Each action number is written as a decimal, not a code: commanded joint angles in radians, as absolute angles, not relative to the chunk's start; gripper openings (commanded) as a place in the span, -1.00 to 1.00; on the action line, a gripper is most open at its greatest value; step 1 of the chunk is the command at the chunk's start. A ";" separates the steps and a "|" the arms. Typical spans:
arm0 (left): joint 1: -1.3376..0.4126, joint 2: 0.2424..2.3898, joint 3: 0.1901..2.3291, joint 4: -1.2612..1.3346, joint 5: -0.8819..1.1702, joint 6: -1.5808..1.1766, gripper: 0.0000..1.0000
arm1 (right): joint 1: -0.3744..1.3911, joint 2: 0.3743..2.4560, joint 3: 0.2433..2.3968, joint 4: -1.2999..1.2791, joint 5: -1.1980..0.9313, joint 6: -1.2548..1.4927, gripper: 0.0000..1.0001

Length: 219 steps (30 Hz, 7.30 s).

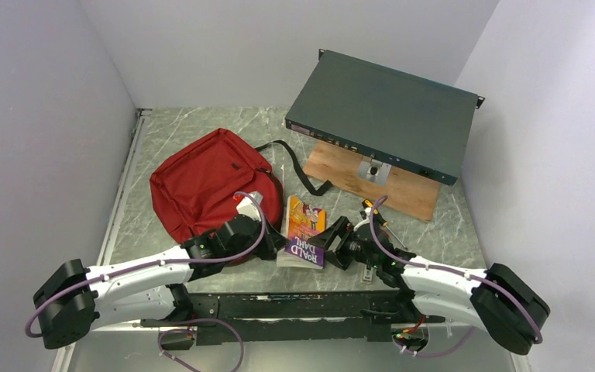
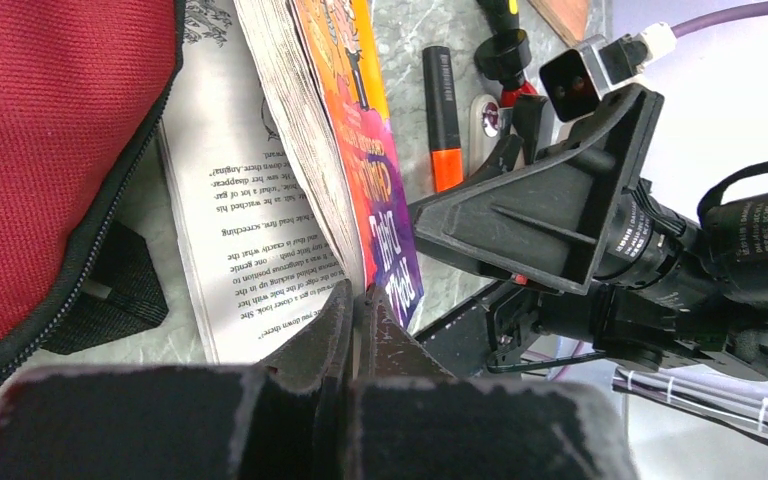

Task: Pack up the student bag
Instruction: Pick up the book from the center of the board, then place the book in the student bag.

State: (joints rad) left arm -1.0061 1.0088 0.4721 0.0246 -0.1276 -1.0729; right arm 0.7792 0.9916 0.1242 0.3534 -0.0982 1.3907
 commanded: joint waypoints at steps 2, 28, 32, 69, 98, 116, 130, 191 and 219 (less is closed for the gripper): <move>-1.002 0.973 0.461 0.144 -0.091 -1.108 -1.00 | 0.777 1.024 0.197 0.493 -0.125 1.395 0.51; -1.002 0.807 0.388 0.002 -0.036 -0.988 0.83 | 0.776 0.647 0.261 0.261 -0.080 1.162 -1.00; -0.998 0.724 0.390 -0.051 -0.057 -0.949 0.99 | 0.776 0.589 0.281 0.207 -0.089 1.161 -1.00; -0.816 0.461 0.347 0.260 0.162 -1.017 0.99 | 0.776 0.679 0.379 0.631 -0.339 1.334 -1.00; -0.809 0.375 0.197 0.575 0.176 -1.302 0.83 | 0.759 0.769 0.418 0.812 -0.521 1.426 -1.00; -0.807 0.297 0.255 0.428 0.141 -1.216 -0.26 | 0.757 0.774 0.519 0.427 -0.486 1.211 -1.00; -0.806 0.331 0.218 0.653 0.025 -1.192 -1.00 | 0.830 0.892 0.527 0.613 -0.452 1.228 0.37; -0.852 1.237 0.893 -0.671 -0.245 -0.326 0.99 | 1.073 0.461 0.545 -0.365 0.330 0.850 -1.00; -0.882 1.253 0.996 -0.685 -0.406 -0.329 -0.39 | 1.073 0.503 0.465 -0.232 0.164 0.967 -1.00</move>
State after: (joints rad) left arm -0.9085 1.3067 0.9710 -0.7010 -0.4740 -0.3710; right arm 1.0740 0.4854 0.4603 -0.3878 0.2359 0.9352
